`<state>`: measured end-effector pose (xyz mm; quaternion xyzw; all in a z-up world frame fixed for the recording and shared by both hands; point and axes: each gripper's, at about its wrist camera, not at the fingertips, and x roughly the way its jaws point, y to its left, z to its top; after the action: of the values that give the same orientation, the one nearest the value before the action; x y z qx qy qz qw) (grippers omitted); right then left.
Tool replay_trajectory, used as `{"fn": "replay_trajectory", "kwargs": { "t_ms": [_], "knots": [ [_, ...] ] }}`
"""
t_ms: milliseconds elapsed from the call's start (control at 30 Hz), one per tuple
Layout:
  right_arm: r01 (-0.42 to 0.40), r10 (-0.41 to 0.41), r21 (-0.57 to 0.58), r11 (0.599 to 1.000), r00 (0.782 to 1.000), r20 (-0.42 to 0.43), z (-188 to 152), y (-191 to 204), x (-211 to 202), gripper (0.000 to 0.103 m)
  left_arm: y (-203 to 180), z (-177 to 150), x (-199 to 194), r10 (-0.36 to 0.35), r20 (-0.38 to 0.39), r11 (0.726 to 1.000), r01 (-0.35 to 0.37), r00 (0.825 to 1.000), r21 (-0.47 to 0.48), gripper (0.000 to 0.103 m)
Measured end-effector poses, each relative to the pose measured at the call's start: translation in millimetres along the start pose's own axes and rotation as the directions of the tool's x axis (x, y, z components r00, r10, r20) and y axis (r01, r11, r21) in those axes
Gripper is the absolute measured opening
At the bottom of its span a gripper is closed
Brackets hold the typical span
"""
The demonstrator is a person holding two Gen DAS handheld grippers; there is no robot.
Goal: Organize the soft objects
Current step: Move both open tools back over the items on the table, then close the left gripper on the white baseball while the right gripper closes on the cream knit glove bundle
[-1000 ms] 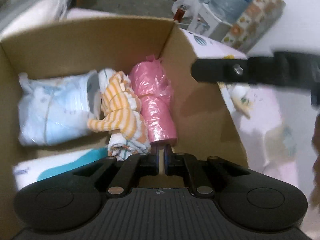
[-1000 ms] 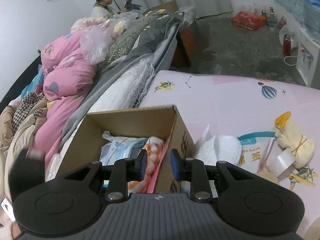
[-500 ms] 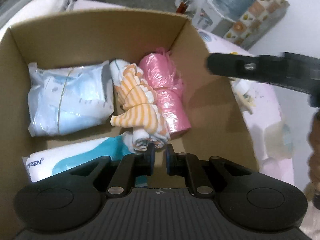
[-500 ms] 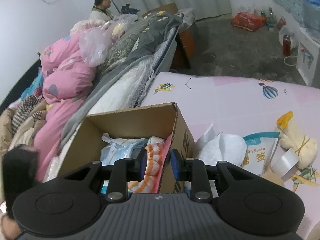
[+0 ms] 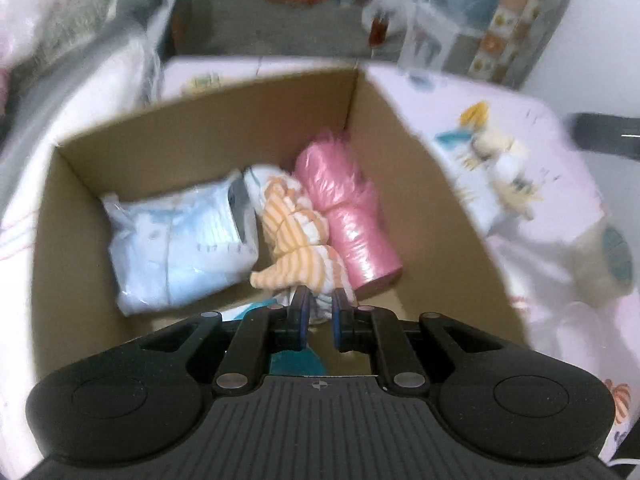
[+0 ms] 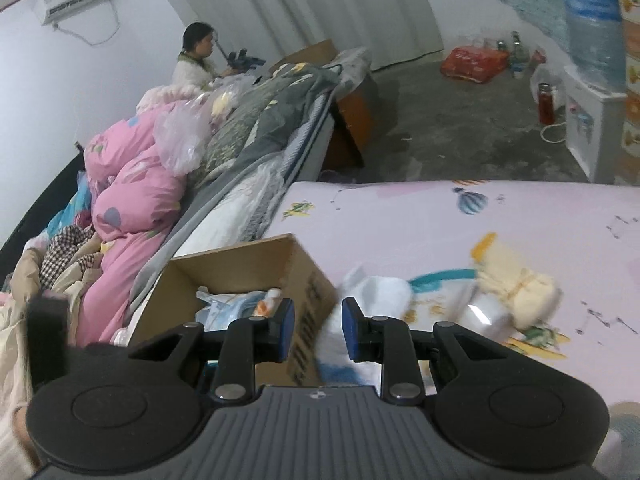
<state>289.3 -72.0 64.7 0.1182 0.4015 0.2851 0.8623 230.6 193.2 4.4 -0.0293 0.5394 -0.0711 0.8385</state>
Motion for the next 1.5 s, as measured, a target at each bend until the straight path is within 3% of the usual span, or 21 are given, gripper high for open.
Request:
{"fn": "replay_trajectory", "kwargs": {
  "t_ms": [133, 233, 333, 433, 500, 567, 633, 700, 833, 967, 1100, 1200, 1300, 1500],
  "knots": [
    [0.038, -0.038, 0.016, 0.999, 0.999, 0.038, -1, -25, -24, 0.026, 7, 0, 4, -0.016, -0.024, 1.0, 0.016, 1.0, -0.017, 0.011],
    [0.063, -0.065, 0.043, 0.997, 0.996, 0.053, 1, -46, -37, 0.026, 3, -3, -9, 0.025, -0.015, 1.0, -0.025, 1.0, -0.01, 0.011],
    [0.075, -0.078, 0.054, 0.996, 0.996, 0.052, 0, -65, -45, 0.026, -12, -7, -28, 0.017, 0.016, 1.0, -0.017, 1.0, 0.012, 0.012],
    [0.113, -0.115, 0.046, 0.992, 0.992, 0.042, -5, -79, -46, 0.026, -35, -12, -52, 0.018, 0.07, 0.995, -0.024, 0.997, 0.094, 0.014],
    [0.136, -0.137, 0.041, 0.99, 0.99, 0.022, -9, -89, -44, 0.026, -58, -12, -65, 0.011, 0.106, 0.986, -0.029, 0.994, 0.163, 0.023],
    [0.143, -0.143, 0.034, 0.989, 0.99, -0.002, -12, -98, -41, 0.027, -81, -10, -68, 0.005, 0.135, 0.972, -0.037, 0.991, 0.232, 0.041],
    [0.147, -0.146, 0.026, 0.989, 0.989, -0.016, -15, -106, -36, 0.027, -105, -6, -65, 0.006, 0.147, 0.946, -0.053, 0.989, 0.321, 0.043],
    [0.15, -0.149, 0.024, 0.988, 0.988, -0.032, -17, -112, -29, 0.028, -124, 1, -50, 0.015, 0.116, 0.928, -0.057, 0.993, 0.368, 0.043],
    [0.139, -0.137, 0.024, 0.99, 0.988, -0.071, -22, -123, -16, 0.028, -147, 14, -17, 0.045, 0.041, 0.926, -0.057, 0.998, 0.373, 0.044],
    [0.13, -0.128, 0.016, 0.991, 0.987, -0.096, -28, -134, -9, 0.028, -174, 12, 3, 0.072, 0.001, 0.881, -0.064, 0.997, 0.469, 0.051],
    [0.13, -0.127, 0.024, 0.991, 0.986, -0.106, -28, -141, -4, 0.029, -175, 27, 30, 0.158, -0.134, 0.919, -0.096, 0.978, 0.382, 0.053],
    [0.121, -0.116, 0.042, 0.992, 0.988, -0.101, -27, -145, -2, 0.029, -171, 35, 40, 0.159, -0.189, 0.939, -0.089, 0.969, 0.332, 0.066],
    [0.109, -0.102, 0.061, 0.992, 0.99, -0.101, -27, -149, -1, 0.031, -175, 36, 47, 0.176, -0.222, 0.936, -0.093, 0.959, 0.34, 0.076],
    [0.106, -0.098, 0.082, 0.991, 0.99, -0.1, -26, -150, 4, 0.036, -182, 37, 55, 0.213, -0.231, 0.934, -0.129, 0.949, 0.332, 0.082]
  ]
}}
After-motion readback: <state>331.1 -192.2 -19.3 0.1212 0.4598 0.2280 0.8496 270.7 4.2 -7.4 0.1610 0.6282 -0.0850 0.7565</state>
